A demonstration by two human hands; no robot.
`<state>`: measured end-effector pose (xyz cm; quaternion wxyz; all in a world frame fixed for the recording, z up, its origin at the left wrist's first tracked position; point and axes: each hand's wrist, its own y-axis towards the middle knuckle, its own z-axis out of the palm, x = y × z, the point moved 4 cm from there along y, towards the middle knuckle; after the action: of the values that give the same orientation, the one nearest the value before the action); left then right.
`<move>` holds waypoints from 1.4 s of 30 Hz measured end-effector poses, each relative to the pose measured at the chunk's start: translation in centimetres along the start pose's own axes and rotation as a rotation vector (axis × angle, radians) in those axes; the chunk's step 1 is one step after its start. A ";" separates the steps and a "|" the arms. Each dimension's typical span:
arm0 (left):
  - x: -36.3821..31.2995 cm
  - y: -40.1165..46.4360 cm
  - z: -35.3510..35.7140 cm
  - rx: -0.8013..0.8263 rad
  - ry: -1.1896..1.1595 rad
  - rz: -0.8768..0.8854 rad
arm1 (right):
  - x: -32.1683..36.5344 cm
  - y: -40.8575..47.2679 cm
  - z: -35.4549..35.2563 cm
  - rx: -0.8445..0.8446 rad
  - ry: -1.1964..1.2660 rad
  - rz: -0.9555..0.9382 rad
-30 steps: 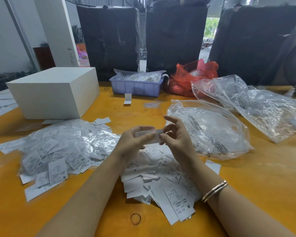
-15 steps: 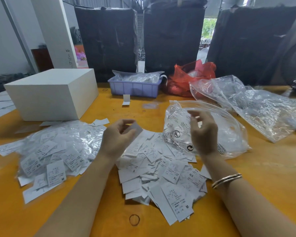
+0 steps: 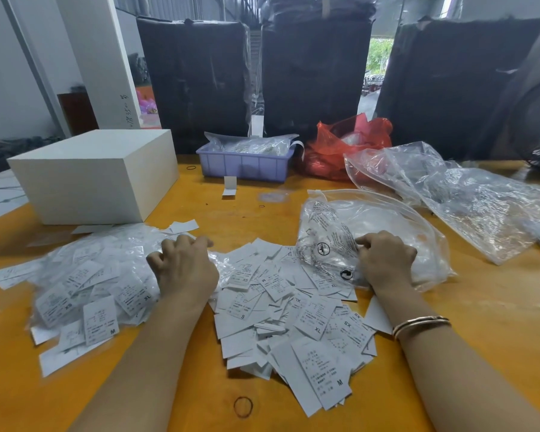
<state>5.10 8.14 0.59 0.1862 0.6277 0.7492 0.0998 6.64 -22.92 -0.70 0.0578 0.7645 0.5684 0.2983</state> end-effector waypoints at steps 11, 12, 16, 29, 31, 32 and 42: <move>-4.4 -1.7 0.7 -0.014 -0.410 0.265 | 0.3 0.1 0.7 0.174 -0.301 0.000; -4.6 -1.8 0.8 -0.003 -0.440 0.264 | 0.4 0.2 0.6 0.142 -0.296 -0.004; -4.7 -1.9 1.0 0.008 -0.506 0.251 | 0.1 0.1 0.0 0.011 -0.081 0.028; -5.9 -2.7 -0.5 0.312 -1.084 0.372 | 8.0 -4.8 -1.3 0.346 1.055 -0.357; -6.0 -2.7 -0.3 0.399 -1.171 0.343 | 8.8 -5.4 -0.7 0.490 1.238 -0.305; -5.9 -2.7 -0.3 0.426 -1.226 0.320 | 9.1 -5.5 -0.5 0.520 1.269 -0.301; -5.0 -1.7 0.0 0.310 -1.370 0.159 | 9.3 -6.1 0.3 0.457 0.760 -0.421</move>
<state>4.22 2.94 0.74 0.5163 0.6215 0.4209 -0.4124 3.36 -12.28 0.07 -0.2637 0.4632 0.7426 0.4056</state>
